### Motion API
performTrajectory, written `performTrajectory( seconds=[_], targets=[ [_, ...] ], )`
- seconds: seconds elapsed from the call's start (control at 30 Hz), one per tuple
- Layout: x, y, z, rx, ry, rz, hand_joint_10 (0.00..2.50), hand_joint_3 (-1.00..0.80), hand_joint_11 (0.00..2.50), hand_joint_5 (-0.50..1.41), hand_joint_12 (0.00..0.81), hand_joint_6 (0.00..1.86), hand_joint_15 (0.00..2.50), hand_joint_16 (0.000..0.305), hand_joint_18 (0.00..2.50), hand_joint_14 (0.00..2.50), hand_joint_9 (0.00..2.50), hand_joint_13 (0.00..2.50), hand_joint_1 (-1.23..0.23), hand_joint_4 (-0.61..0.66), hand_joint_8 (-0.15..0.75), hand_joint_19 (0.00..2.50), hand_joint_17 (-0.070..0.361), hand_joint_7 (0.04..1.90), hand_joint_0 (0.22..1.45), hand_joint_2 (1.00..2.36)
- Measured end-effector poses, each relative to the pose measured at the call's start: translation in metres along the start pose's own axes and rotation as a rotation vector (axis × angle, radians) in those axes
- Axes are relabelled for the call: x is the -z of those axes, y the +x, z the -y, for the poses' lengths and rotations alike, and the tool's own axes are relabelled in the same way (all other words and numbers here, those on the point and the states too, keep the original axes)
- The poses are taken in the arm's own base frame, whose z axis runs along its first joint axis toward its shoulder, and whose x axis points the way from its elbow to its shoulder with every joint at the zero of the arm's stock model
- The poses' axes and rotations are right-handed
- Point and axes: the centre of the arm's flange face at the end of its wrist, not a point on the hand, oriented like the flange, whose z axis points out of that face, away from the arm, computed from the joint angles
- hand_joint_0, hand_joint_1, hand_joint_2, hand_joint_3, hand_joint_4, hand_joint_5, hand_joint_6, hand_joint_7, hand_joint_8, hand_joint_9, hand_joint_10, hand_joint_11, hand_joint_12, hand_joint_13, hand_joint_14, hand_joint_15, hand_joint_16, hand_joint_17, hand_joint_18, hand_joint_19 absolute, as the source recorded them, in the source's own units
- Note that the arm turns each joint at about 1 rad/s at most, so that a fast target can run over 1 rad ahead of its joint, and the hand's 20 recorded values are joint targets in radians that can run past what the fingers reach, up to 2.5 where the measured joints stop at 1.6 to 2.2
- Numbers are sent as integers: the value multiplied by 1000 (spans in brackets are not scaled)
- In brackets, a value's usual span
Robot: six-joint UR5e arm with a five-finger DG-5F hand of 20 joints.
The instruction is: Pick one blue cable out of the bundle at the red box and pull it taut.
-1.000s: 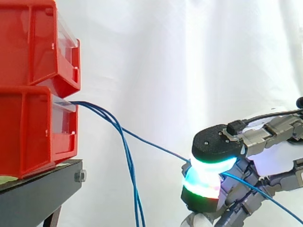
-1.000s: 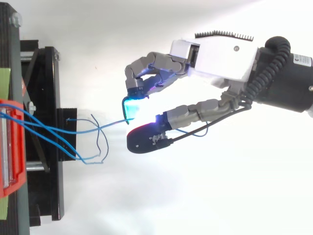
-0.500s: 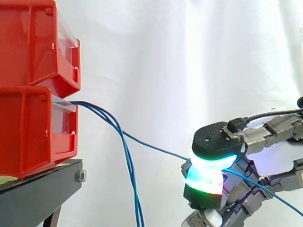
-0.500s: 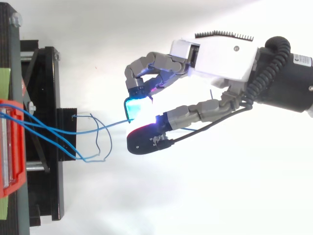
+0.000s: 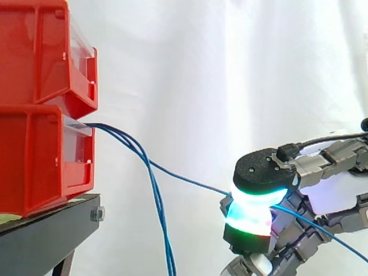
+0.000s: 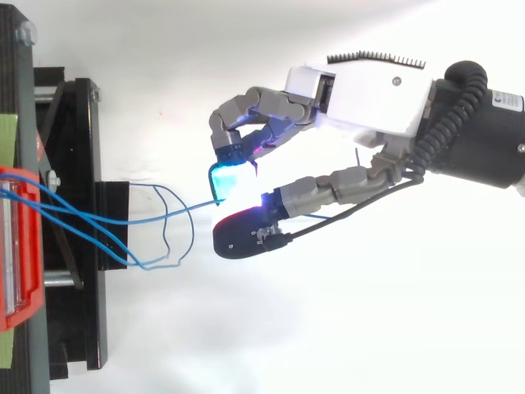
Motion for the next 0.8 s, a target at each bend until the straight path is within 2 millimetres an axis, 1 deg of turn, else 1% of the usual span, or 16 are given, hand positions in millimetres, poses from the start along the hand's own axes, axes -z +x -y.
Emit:
performTrajectory(
  seconds=[0.33,0.43,0.47,0.63,0.73,0.77,0.8],
  targets=[
    [0,0,0,0,0,0,21,-137,1259,-139,435,835,96,63,505,3,1127,460,-818,207,353,198,142,1356,604,1025],
    [0,0,0,0,1,0,22,-142,1193,-139,432,834,90,63,501,3,1054,436,-819,207,360,192,143,1363,604,1024],
    [0,0,0,0,1,0,21,-138,1129,-139,433,834,82,64,500,1,1012,427,-819,213,365,193,143,1368,603,1024],
    [0,0,0,0,1,0,21,-138,1056,-139,433,834,73,64,495,2,958,412,-820,210,365,186,143,1361,602,1025],
    [0,0,0,0,1,0,21,-143,930,-139,436,832,57,64,494,2,855,389,-820,215,365,186,144,1373,602,1025],
    [0,0,0,0,1,0,19,-146,791,-138,431,833,45,64,488,0,763,364,-821,211,366,180,144,1364,603,1024],
    [0,0,0,0,1,0,16,-148,736,-138,432,832,45,64,485,2,734,354,-822,208,359,179,144,1365,603,1023]
  ],
)
